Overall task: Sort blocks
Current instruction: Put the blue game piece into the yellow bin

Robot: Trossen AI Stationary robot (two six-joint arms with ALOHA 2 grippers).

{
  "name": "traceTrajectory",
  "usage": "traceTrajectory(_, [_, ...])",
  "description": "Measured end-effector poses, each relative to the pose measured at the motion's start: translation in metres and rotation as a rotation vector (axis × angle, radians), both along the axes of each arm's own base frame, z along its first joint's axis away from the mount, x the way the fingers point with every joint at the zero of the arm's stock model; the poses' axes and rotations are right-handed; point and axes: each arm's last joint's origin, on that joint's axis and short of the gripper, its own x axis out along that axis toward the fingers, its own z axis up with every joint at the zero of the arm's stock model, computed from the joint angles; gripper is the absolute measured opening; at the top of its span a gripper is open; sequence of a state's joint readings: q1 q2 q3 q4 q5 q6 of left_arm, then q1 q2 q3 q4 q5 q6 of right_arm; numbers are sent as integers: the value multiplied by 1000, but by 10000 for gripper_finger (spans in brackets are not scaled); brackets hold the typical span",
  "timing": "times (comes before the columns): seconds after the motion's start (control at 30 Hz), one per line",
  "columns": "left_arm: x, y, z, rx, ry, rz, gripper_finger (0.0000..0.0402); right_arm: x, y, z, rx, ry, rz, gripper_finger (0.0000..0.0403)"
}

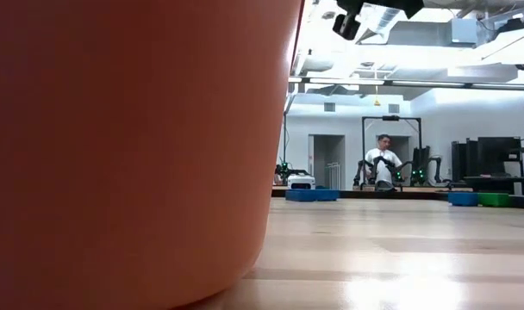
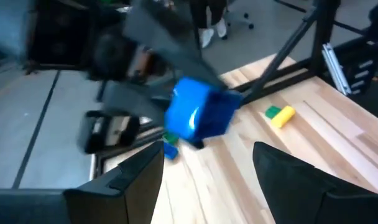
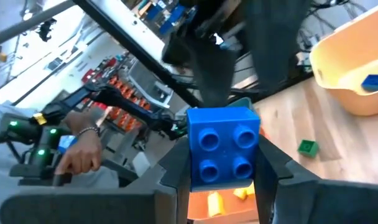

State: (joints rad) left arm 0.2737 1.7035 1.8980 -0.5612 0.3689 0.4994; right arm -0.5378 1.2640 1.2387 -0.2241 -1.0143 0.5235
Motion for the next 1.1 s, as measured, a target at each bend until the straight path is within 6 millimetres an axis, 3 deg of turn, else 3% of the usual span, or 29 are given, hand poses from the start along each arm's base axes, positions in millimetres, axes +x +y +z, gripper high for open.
traceTrajectory(0.17, [4,-7,6,8,-60,-18,239,2,6,-1,20,16,31,118])
traceTrajectory(0.47, [22,-27,-5,-40,-56,-91,239,10,17,-6,48,58,81,118])
traceTrajectory(1.1, [31,-35,-10,-96,-50,-126,239,16,25,-4,38,30,114,118])
